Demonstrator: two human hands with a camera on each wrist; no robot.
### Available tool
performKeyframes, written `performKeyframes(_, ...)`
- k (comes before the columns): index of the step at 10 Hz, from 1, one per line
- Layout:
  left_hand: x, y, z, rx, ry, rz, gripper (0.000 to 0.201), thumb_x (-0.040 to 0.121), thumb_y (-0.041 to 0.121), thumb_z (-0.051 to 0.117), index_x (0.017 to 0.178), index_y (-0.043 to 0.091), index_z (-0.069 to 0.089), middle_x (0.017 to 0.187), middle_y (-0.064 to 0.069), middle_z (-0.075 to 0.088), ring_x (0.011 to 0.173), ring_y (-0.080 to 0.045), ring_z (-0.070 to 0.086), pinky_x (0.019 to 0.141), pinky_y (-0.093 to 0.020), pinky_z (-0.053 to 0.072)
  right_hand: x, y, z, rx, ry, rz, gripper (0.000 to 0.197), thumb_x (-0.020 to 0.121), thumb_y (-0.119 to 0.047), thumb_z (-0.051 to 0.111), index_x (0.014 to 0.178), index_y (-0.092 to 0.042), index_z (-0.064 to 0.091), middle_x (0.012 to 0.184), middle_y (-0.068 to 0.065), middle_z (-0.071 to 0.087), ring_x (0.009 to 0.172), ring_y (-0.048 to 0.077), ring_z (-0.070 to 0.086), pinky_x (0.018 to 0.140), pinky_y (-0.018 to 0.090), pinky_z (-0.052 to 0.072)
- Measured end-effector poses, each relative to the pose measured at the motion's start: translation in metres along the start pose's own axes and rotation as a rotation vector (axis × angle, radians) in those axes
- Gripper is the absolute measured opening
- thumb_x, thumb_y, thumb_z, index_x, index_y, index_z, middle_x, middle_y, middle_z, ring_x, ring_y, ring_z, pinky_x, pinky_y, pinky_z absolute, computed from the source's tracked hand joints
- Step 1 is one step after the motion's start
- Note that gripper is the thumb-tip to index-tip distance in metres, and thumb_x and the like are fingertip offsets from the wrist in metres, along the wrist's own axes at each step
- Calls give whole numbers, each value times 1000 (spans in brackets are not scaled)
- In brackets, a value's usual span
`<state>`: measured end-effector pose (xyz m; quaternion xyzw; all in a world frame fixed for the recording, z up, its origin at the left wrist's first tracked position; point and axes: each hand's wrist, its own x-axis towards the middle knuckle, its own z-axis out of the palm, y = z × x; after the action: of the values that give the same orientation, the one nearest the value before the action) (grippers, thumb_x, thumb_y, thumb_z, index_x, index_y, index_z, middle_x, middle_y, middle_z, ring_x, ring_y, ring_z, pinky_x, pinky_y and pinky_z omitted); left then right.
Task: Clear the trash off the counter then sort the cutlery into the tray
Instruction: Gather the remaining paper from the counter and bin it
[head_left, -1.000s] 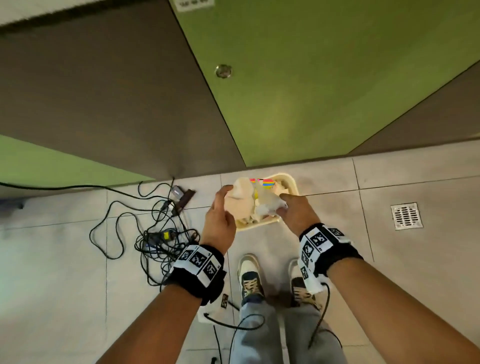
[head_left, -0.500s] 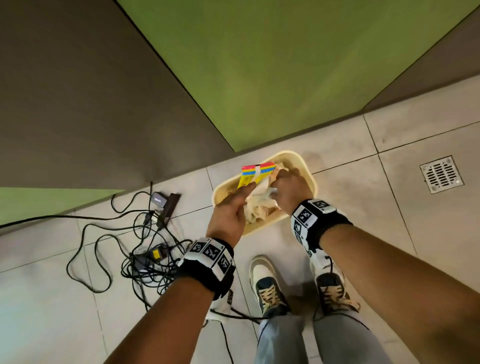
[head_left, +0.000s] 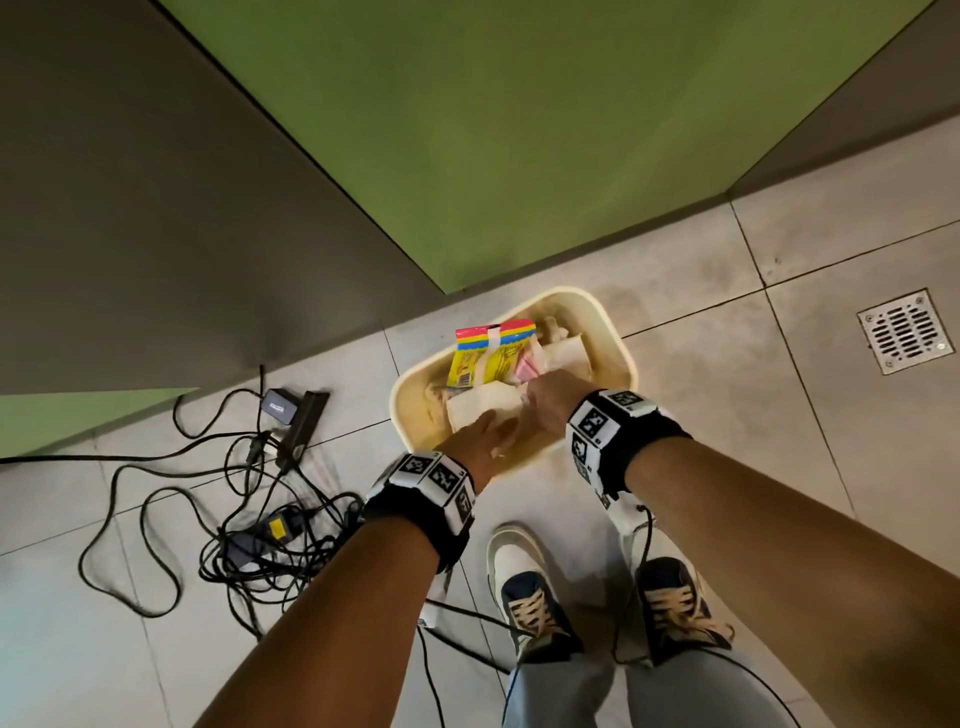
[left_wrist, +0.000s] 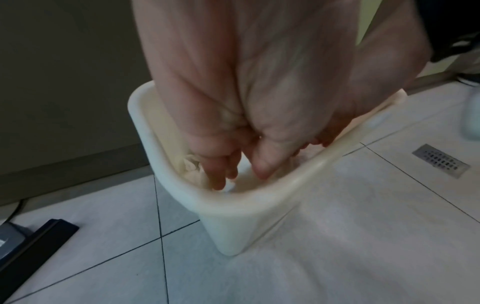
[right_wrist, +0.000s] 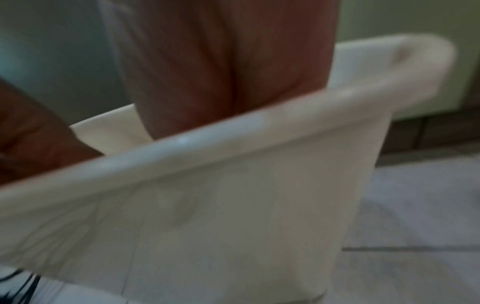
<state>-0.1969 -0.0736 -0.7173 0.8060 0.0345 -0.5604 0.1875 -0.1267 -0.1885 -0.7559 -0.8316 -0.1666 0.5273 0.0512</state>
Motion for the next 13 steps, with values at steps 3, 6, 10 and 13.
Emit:
performKeyframes(3, -52, 19, -25, -303, 276, -142, 47, 95, 9, 43, 141, 20, 39, 151, -9, 35, 137, -26, 35, 112, -28, 26, -79, 9, -31, 5, 69, -43, 42, 92, -16, 41, 133, -9, 46, 148, 8, 33, 132, 28, 39, 108, 43, 38)
performKeyframes(6, -217, 82, -94, -547, 512, -12, 37, 90, 6, 49, 123, 17, 59, 123, -5, 62, 106, -27, 61, 95, -27, 45, -237, 22, -111, 98, 103, -95, 43, 90, -16, 46, 132, -20, 48, 142, 6, 45, 130, 25, 43, 108, 35, 36)
performKeyframes(10, -517, 164, -204, -638, 794, 291, 24, 92, 11, 55, 113, 19, 64, 92, -1, 68, 69, 10, 58, 73, -7, 45, -484, -78, -267, 61, 441, -525, 30, 90, -15, 47, 117, -19, 59, 115, 7, 67, 96, 25, 62, 87, 31, 49)
performKeyframes(13, -648, 161, -239, -705, 1182, 166, 22, 91, 17, 56, 111, 21, 64, 95, -1, 62, 82, -15, 58, 59, -15, 42, -584, -126, -343, 44, 574, -662, 28, 92, -16, 50, 119, -17, 59, 120, 6, 65, 92, 15, 58, 91, 29, 47)
